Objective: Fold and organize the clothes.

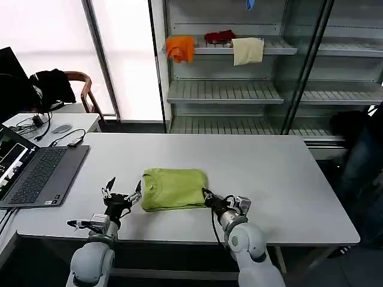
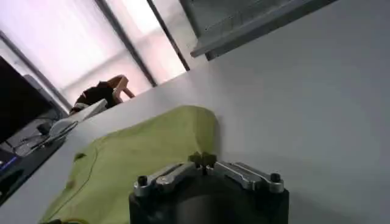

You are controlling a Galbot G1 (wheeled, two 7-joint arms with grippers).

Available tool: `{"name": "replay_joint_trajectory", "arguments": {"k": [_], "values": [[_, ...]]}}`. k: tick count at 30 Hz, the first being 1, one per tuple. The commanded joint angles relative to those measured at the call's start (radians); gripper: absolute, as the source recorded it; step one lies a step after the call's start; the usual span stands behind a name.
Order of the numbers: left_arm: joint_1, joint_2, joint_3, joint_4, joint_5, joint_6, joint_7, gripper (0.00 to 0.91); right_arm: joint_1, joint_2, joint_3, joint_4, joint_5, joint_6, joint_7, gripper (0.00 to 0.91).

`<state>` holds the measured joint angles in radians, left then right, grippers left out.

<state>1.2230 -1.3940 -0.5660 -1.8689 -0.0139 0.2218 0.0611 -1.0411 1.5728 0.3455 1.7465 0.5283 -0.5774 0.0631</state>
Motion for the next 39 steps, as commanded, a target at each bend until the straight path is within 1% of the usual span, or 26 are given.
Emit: {"name": "replay_joint_trajectory", "arguments": {"k": [1,6,13,18,21,22,23,25,27,29,30,35,37,38,39], "values": [[0.010,-0.003,-0.004,0.002,-0.002,-0.003,-0.003,0.907,-0.045,-0.051,0.067,0.064,0.018,-0.003,0.006,0.000],[0.013,-0.006,-0.001,-0.001,0.001,-0.003,-0.003,0.907,-0.092,-0.089,0.106,0.105,0.024,-0.004,-0.013,0.000],[0.031,-0.002,-0.002,-0.010,0.000,-0.004,0.003,0.907,-0.139,-0.117,0.163,0.141,0.026,-0.004,-0.038,0.000],[0.038,0.007,-0.007,-0.021,0.000,-0.004,0.015,0.907,-0.178,-0.140,0.181,0.188,0.035,-0.004,-0.042,0.000],[0.037,0.012,-0.009,-0.024,0.000,-0.003,0.017,0.907,-0.188,-0.146,0.195,0.199,0.032,-0.004,-0.056,0.000],[0.036,0.011,-0.009,-0.024,0.000,-0.003,0.017,0.907,-0.191,-0.151,0.196,0.203,0.025,-0.004,-0.064,0.131],[0.035,0.011,-0.008,-0.024,0.001,-0.003,0.018,0.907,-0.193,-0.155,0.197,0.205,0.007,-0.004,-0.075,0.907],[0.034,0.009,-0.007,-0.025,0.002,-0.002,0.018,0.907,-0.194,-0.149,0.201,0.206,-0.033,-0.003,-0.101,0.907],[0.033,0.007,-0.005,-0.027,0.003,-0.001,0.018,0.907,-0.193,-0.146,0.204,0.204,-0.096,-0.002,-0.116,0.907],[0.033,0.007,-0.005,-0.029,0.003,0.001,0.019,0.907,-0.190,-0.145,0.211,0.206,-0.181,0.000,-0.137,0.907],[0.033,0.008,-0.005,-0.031,0.003,0.001,0.019,0.907,-0.189,-0.146,0.216,0.210,-0.201,0.004,-0.139,0.907],[0.034,0.012,-0.012,-0.030,-0.001,0.000,0.019,0.907,-0.189,-0.185,0.245,0.214,-0.332,0.067,-0.149,0.907],[0.033,0.014,-0.017,-0.026,-0.003,-0.001,0.019,0.907,-0.192,-0.220,0.265,0.207,-0.410,0.108,-0.155,0.907],[0.032,0.014,-0.018,-0.026,-0.003,-0.001,0.019,0.907,-0.192,-0.226,0.270,0.202,-0.420,0.116,-0.156,0.907],[0.030,0.015,-0.022,-0.024,-0.007,-0.001,0.019,0.907,-0.193,-0.241,0.280,0.195,-0.437,0.142,-0.157,0.907]]}}
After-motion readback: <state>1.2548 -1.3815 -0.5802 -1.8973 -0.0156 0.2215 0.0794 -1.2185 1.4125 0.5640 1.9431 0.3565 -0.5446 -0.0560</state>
